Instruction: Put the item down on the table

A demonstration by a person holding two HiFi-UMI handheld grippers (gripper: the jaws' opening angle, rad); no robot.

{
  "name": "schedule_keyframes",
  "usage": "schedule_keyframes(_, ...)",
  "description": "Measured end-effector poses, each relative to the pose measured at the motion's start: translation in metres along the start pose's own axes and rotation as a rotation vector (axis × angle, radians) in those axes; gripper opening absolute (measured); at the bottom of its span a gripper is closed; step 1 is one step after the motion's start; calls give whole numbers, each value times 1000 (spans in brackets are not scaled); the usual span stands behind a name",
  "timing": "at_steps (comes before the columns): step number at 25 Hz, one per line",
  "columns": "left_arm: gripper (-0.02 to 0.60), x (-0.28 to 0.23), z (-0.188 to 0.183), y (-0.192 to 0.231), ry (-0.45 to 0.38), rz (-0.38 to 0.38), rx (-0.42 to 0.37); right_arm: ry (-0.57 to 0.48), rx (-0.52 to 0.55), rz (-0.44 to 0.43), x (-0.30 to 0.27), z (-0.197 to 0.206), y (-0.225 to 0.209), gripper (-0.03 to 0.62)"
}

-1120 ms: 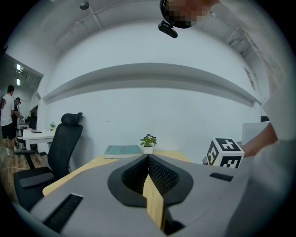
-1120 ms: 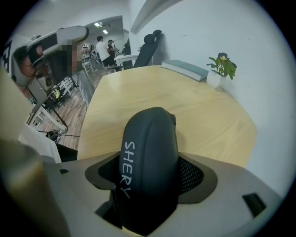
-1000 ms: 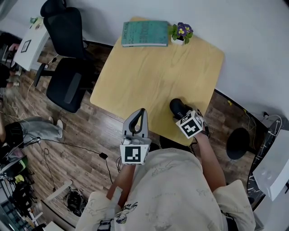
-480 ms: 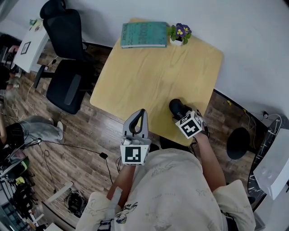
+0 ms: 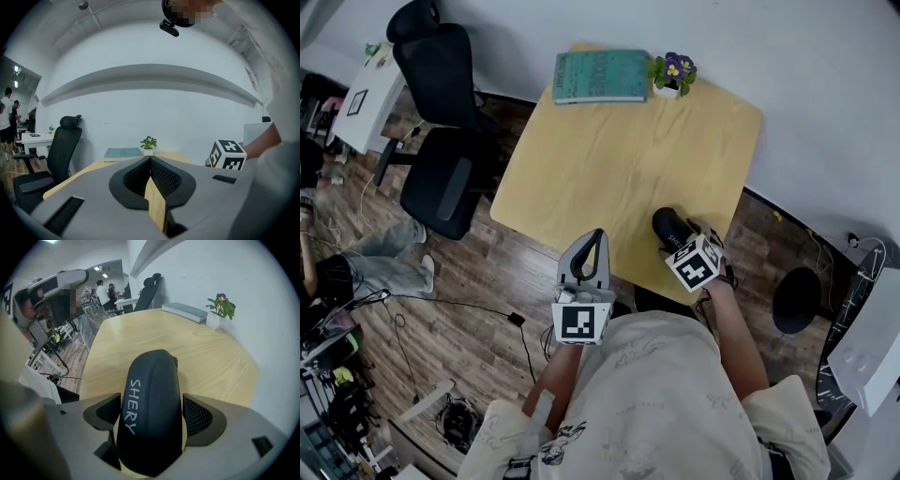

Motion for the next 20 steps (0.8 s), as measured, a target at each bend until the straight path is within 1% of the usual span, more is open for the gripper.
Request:
schedule_keyframes(4,8,2,-5,1,3,5,11,-2,-4,6,6,0,2,404)
schedule_keyframes(9,8,10,-11,6,-32,9,6,-21,-18,31,20,-1,6,405)
schedule_keyframes(15,8,26,-17,15,-55,40,2,-91,-60,81,47,-6,17,405)
schedule_keyframes(20,8,42,-19,24,-75,63,-16,-162,-110,123,73,-4,34,405)
Point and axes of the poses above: the fingertips, and each gripper's own axes: x backward along the fingers, y to its left, z out of its underside, the point moved 9 cm from there along x, backward along the fingers, and after that the axes turned 14 degrees about -x, right-handed, at the moved point
